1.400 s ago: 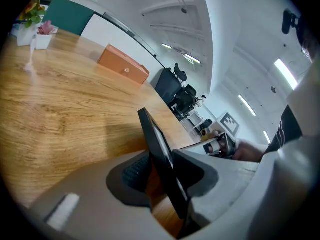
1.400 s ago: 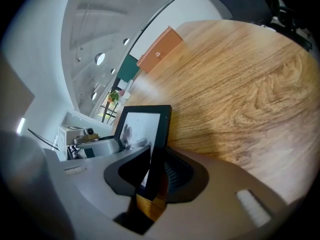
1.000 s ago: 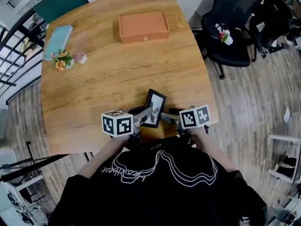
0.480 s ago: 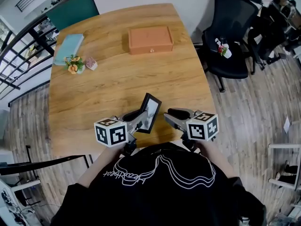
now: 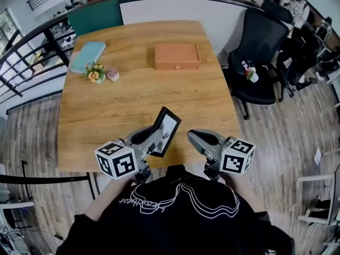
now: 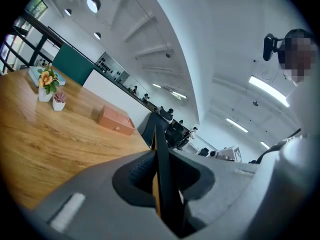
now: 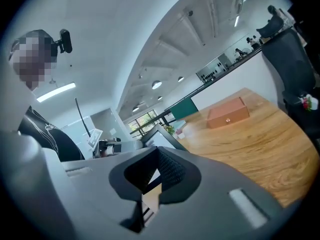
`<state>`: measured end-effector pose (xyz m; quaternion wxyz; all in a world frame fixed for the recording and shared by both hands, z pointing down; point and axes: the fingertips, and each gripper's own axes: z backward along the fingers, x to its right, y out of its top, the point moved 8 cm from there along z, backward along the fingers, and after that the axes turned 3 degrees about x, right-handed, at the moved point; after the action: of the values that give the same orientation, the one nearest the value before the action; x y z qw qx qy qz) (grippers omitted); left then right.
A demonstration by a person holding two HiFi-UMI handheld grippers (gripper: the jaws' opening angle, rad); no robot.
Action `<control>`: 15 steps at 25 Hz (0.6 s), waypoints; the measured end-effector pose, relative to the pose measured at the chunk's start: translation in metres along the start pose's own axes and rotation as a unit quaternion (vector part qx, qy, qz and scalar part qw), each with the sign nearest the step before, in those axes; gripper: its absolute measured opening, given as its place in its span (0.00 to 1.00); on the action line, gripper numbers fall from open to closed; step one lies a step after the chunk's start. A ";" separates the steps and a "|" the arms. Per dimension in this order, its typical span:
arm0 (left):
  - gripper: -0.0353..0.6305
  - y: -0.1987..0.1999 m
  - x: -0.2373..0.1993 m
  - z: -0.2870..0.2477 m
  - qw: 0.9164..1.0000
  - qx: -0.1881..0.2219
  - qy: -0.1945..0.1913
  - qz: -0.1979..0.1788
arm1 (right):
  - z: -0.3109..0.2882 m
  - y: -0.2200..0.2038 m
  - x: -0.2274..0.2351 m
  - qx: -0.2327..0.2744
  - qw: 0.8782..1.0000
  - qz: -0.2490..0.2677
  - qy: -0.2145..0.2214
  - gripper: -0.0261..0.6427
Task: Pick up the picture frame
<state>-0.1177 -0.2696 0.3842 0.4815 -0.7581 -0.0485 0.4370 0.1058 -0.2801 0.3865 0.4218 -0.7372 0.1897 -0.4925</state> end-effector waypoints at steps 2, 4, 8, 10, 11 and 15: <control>0.17 0.002 0.007 0.011 1.000 0.013 -0.005 -0.006 | 0.001 0.000 -0.010 0.008 1.000 0.008 0.006 0.08; 0.17 0.003 0.013 0.022 1.000 0.024 -0.007 -0.011 | 0.001 0.001 -0.018 0.020 1.000 0.012 0.009 0.08; 0.17 0.003 0.016 0.040 0.999 0.041 -0.007 -0.011 | 0.001 -0.002 -0.032 0.036 0.999 0.010 0.018 0.08; 0.17 0.001 0.017 0.045 0.999 0.045 -0.005 -0.009 | 0.003 -0.006 -0.037 0.034 0.999 0.015 0.017 0.08; 0.17 -0.001 0.016 0.046 0.999 0.045 -0.005 -0.007 | 0.004 -0.008 -0.039 0.032 0.999 0.017 0.016 0.08; 0.17 -0.007 0.019 0.048 0.999 0.043 -0.007 -0.003 | 0.008 -0.016 -0.043 0.026 0.999 0.018 0.012 0.08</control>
<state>-0.1379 -0.2230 0.3705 0.5145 -0.7336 -0.0350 0.4427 0.0921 -0.2376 0.3736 0.4477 -0.7165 0.1947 -0.4983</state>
